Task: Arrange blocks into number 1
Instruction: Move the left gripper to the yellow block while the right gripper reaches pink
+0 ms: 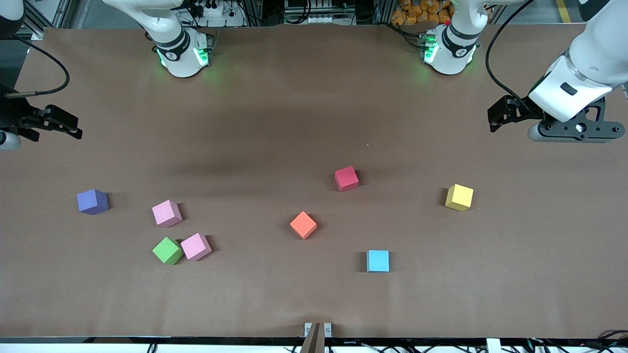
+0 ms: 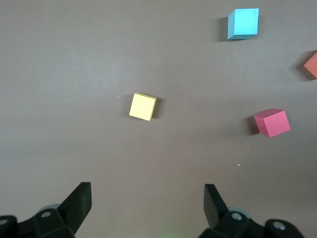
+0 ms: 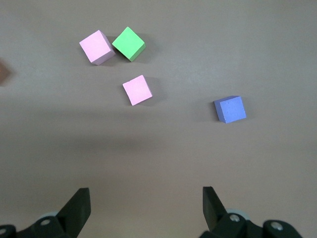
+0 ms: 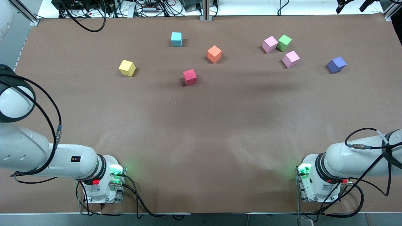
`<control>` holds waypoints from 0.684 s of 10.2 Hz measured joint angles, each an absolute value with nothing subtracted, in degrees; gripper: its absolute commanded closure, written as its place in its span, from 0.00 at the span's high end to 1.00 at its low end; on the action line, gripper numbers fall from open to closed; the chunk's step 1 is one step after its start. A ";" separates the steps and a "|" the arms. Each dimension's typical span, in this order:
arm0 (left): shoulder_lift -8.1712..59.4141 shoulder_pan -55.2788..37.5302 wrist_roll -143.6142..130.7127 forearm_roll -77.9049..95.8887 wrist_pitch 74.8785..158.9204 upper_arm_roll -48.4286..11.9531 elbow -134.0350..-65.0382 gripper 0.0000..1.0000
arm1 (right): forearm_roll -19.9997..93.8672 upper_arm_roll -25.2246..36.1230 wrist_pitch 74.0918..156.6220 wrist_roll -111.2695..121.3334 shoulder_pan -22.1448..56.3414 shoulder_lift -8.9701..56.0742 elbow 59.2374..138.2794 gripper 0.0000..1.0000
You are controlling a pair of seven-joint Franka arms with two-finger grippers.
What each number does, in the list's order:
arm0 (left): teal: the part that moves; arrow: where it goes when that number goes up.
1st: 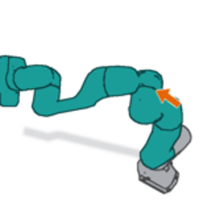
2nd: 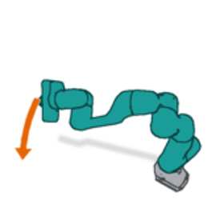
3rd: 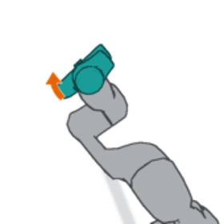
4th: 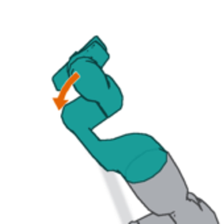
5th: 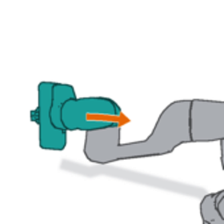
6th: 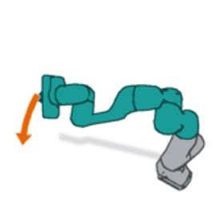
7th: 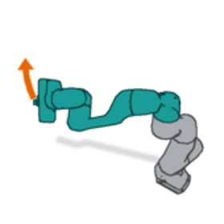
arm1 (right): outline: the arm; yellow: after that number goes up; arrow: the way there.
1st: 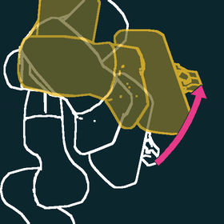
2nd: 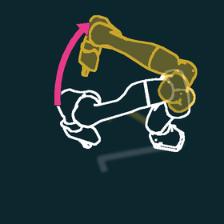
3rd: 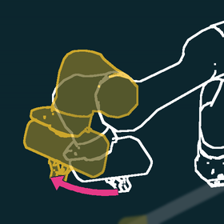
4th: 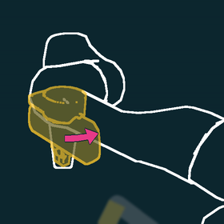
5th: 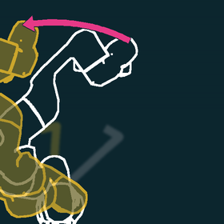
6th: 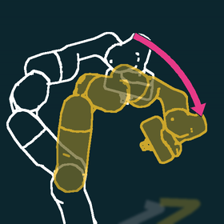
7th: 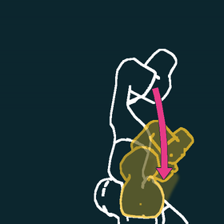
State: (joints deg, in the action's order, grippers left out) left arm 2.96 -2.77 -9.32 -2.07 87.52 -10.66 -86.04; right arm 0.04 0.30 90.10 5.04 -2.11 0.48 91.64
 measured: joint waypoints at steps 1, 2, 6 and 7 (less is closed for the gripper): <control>2.96 -2.77 -9.32 -2.07 87.52 -10.69 -86.01 1.00 | 0.04 0.30 90.10 5.05 -2.11 0.48 91.64 1.00; 2.94 -2.78 -9.32 -2.07 87.52 -10.72 -85.77 1.00 | 0.04 0.30 90.10 5.05 -2.12 0.48 91.64 1.00; 3.22 -2.86 -9.32 -2.07 87.45 -10.76 -84.31 1.00 | 0.04 0.33 89.85 5.05 -2.13 0.85 92.31 1.00; 4.07 -3.03 -9.32 -2.07 87.56 -10.84 -84.43 1.00 | 0.04 0.35 89.84 5.07 -2.17 1.31 93.27 1.00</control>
